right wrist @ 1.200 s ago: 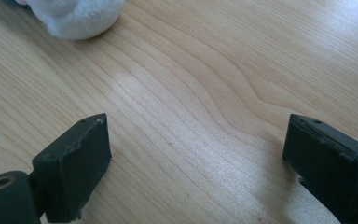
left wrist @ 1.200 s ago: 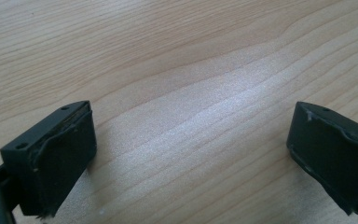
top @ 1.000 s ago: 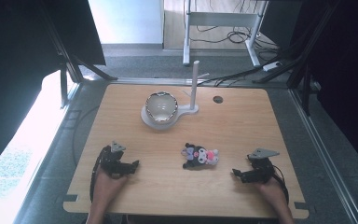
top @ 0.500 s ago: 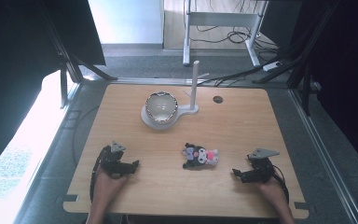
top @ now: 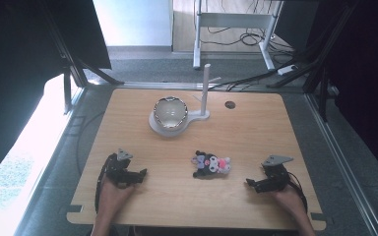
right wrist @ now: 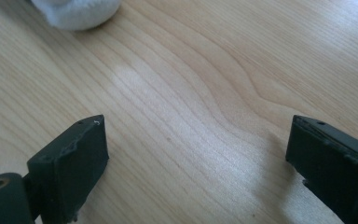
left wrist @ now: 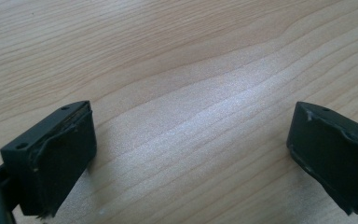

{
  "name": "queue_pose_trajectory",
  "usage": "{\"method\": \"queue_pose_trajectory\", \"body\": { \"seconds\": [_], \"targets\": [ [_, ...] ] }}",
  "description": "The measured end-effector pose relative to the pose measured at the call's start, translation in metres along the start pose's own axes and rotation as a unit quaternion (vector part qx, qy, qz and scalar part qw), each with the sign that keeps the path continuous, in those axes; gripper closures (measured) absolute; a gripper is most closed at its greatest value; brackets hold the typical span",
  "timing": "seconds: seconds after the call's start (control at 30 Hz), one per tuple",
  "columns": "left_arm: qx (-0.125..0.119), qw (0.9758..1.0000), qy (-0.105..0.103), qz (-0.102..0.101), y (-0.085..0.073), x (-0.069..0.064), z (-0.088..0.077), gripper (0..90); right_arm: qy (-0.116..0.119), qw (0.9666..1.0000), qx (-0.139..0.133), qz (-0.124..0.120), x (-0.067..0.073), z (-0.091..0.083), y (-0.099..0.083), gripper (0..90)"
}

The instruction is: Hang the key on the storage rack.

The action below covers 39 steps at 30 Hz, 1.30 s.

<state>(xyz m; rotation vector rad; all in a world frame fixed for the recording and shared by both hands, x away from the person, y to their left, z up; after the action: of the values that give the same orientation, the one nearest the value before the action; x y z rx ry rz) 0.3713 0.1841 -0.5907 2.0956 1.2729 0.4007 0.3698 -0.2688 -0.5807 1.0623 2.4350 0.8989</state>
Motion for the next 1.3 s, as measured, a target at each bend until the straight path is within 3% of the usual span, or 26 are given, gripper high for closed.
{"method": "queue_pose_trajectory", "body": {
  "seconds": [0.2, 0.4, 0.7, 1.0, 1.03, 1.07, 1.3],
  "targets": [
    [0.000, 1.0000, 0.000, 0.000, 0.000, 0.000, 0.000, 1.3, 0.010, 0.9989, 0.033, -0.031, 0.001, -0.004, 0.005, 6.0],
    [0.000, 1.0000, 0.000, 0.000, 0.000, 0.000, 0.000, 1.3, 0.018, 0.9973, 0.055, -0.046, 0.003, -0.004, 0.012, 6.6],
    [0.000, 1.0000, 0.000, 0.000, 0.000, 0.000, 0.000, 1.3, 0.032, 0.9909, 0.093, -0.091, 0.011, -0.001, 0.033, 8.1],
    [0.000, 1.0000, 0.000, 0.000, 0.000, 0.000, 0.000, 1.3, 0.054, 0.9810, 0.130, -0.134, 0.026, 0.004, 0.054, 8.7],
    [0.000, 1.0000, 0.000, 0.000, 0.000, 0.000, 0.000, 1.3, 0.061, 0.9784, 0.135, -0.145, 0.030, 0.006, 0.059, 8.7],
    [0.000, 1.0000, 0.000, 0.000, 0.000, 0.000, 0.000, 1.3, 0.061, 0.9784, 0.135, -0.145, 0.030, 0.006, 0.059, 8.7],
    [0.000, 1.0000, 0.000, 0.000, 0.000, 0.000, 0.000, 1.3, 0.079, 0.9640, 0.163, -0.194, 0.046, 0.013, 0.072, 11.1]
  ]
}}
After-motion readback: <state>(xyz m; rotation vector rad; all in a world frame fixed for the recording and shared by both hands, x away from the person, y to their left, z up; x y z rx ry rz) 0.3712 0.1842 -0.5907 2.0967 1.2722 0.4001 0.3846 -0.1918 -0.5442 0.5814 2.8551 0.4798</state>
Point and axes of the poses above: each handheld gripper's, and its own axes: z roughly forward along the jaws, y roughly out of its top, x roughly to its left, the point moved 9 cm from there along z, roughly forward along the jaws, and after that the axes turned 3 degrees about -y, right-handed, at the moved point
